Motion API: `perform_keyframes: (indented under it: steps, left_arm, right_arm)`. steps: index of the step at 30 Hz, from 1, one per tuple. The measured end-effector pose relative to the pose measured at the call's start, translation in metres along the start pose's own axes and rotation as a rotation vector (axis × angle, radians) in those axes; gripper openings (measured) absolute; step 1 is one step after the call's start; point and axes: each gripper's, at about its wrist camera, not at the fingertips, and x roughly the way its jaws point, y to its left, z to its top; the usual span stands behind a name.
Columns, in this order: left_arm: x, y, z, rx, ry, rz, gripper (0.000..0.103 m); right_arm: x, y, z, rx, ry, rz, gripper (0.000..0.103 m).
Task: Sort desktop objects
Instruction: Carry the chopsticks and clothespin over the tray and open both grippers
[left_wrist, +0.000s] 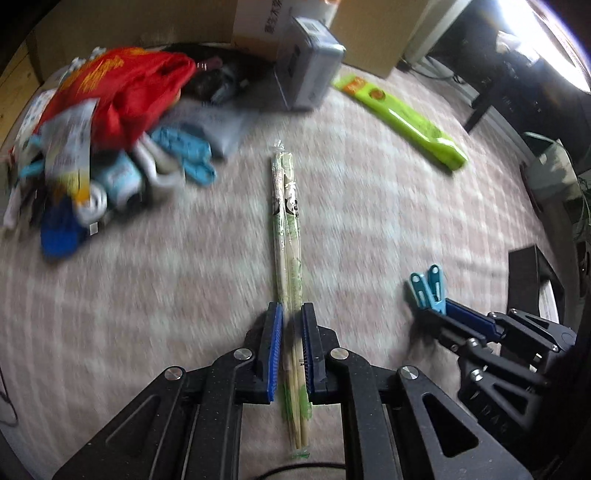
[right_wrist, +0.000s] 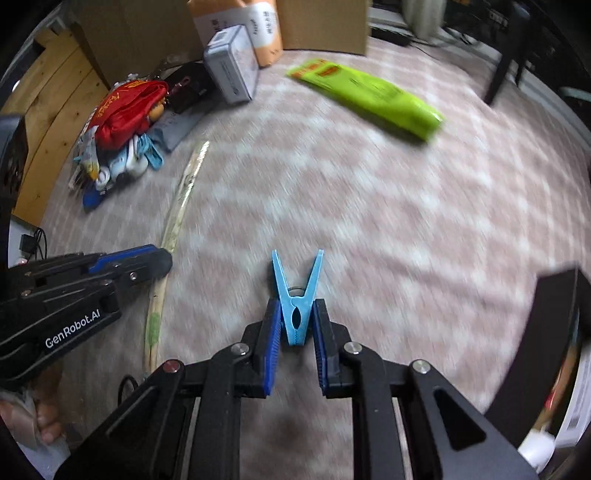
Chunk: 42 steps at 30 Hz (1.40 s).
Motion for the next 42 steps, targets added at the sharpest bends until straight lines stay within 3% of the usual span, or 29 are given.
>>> perform_keyframes:
  steps: [3, 5, 9, 13, 27, 42]
  left_arm:
    - [-0.003, -0.007, -0.02, -0.015, 0.001, -0.006, 0.009]
    - [-0.006, -0.011, -0.03, -0.02, 0.001, -0.015, 0.0]
    - [-0.016, -0.028, -0.05, -0.001, -0.018, -0.013, 0.0]
    - [-0.026, -0.032, -0.066, 0.014, -0.035, 0.017, 0.0]
    - [-0.059, -0.069, -0.085, 0.029, -0.098, -0.002, 0.0]
    - [-0.079, -0.212, -0.107, 0.253, -0.094, -0.152, 0.0]
  right_arm:
    - [-0.019, -0.013, -0.018, 0.032, -0.024, 0.022, 0.017]
    - [-0.033, -0.023, -0.026, 0.046, -0.046, 0.029, 0.017]
    - [-0.067, -0.039, -0.068, 0.072, -0.086, 0.047, 0.017]
    - [-0.085, -0.055, -0.075, 0.106, -0.114, 0.07, 0.017]
    - [-0.157, -0.157, -0.162, 0.271, -0.207, 0.056, 0.017]
    - [-0.186, -0.258, -0.244, 0.461, -0.227, -0.019, 0.017]
